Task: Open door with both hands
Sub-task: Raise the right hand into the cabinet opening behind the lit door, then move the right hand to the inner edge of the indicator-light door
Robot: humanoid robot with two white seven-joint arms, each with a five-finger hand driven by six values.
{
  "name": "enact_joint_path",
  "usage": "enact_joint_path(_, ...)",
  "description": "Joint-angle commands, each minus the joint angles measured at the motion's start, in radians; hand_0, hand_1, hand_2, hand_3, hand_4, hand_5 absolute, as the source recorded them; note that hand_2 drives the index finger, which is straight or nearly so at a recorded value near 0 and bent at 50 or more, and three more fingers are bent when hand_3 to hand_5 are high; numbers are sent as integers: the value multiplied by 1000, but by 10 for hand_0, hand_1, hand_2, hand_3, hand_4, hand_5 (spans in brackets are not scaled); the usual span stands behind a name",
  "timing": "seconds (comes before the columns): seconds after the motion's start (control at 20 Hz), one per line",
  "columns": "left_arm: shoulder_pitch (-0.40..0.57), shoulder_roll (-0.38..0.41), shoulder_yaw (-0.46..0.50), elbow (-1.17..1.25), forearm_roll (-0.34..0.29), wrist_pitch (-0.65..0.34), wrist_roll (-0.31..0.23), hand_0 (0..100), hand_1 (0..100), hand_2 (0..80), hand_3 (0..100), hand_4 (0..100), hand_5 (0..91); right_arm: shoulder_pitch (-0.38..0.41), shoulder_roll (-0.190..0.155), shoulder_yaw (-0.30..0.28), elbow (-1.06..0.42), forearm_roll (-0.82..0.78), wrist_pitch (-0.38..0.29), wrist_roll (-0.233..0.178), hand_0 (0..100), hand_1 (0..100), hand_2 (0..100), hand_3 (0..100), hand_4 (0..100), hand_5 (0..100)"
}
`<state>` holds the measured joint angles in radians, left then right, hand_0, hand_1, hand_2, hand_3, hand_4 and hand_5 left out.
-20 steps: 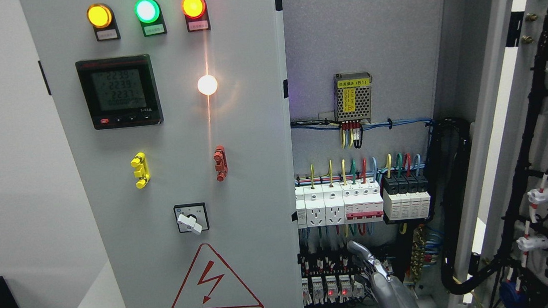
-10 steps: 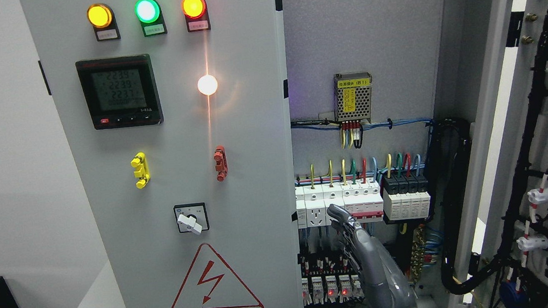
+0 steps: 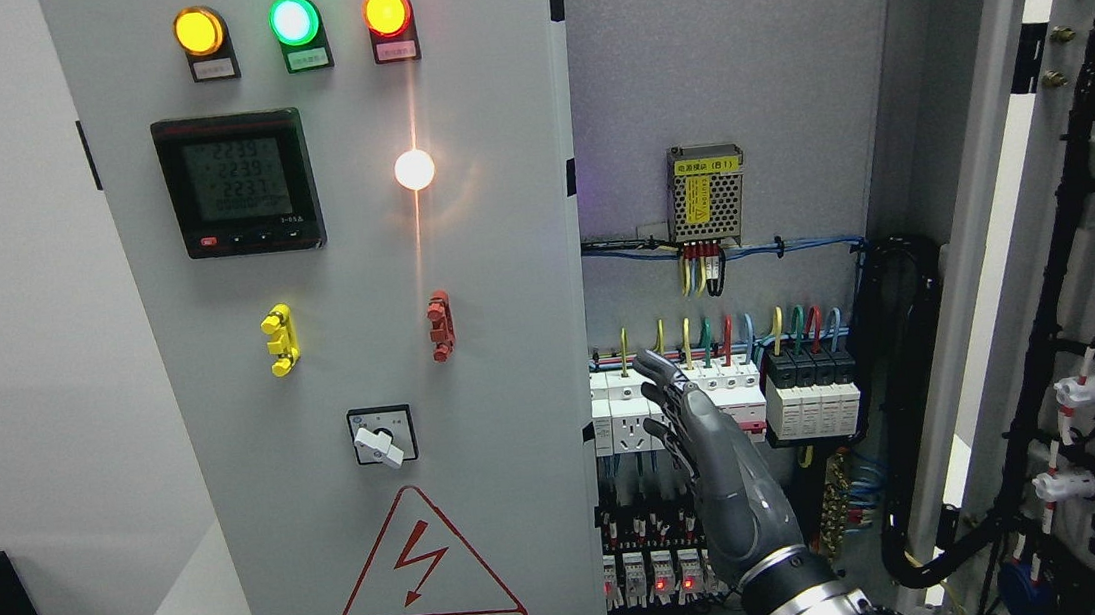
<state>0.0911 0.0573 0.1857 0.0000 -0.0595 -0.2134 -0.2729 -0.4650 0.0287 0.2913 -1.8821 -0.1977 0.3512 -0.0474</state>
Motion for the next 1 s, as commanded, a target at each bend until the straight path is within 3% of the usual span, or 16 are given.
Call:
enact_joint_path(0.0,-1,1,0,-28,0,0,0,0,0,0,0,0,0,-72,17,-6,156,-3,3,0,0,0,0,0,0,0)
enact_joint_path(0.95,-13,-1,-2,-35,0,-1,0,0,0,0,0,0,0,-216,2,-27,334,-153,23,8,0,0,0,0,0,0)
